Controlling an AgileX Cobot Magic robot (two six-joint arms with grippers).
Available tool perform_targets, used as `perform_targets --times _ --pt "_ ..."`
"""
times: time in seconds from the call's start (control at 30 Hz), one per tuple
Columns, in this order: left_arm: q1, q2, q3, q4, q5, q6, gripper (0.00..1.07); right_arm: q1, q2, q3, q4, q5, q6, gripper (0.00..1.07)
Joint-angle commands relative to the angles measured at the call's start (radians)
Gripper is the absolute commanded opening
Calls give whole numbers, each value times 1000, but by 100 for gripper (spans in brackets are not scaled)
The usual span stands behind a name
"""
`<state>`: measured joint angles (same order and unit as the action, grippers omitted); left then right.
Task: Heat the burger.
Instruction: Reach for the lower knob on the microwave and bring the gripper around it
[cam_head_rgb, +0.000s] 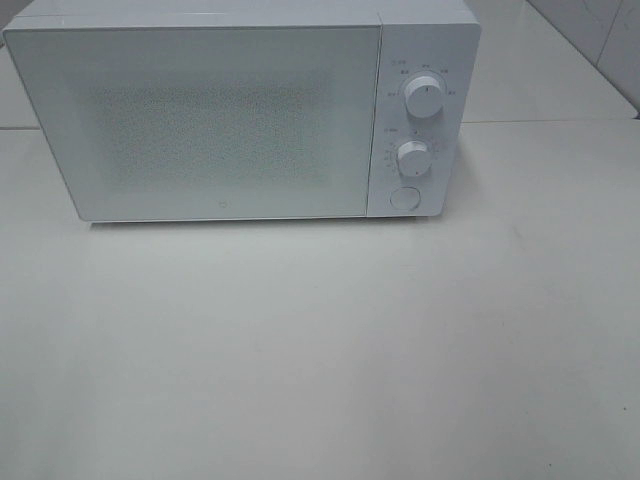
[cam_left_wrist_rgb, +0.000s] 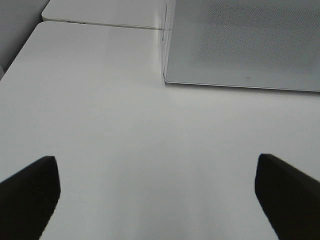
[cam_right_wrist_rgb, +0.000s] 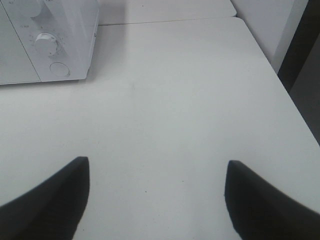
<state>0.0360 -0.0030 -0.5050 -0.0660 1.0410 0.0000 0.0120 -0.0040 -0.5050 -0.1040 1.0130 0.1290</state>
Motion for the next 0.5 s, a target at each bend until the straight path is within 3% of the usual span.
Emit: perform_targets --times 0.03,0.5 --pt "3 -25 1 -8 -5 0 98 -7 -22 1 3 -8 -12 73" --pt "3 -25 1 -8 -5 0 98 -7 -22 1 3 -8 -12 73"
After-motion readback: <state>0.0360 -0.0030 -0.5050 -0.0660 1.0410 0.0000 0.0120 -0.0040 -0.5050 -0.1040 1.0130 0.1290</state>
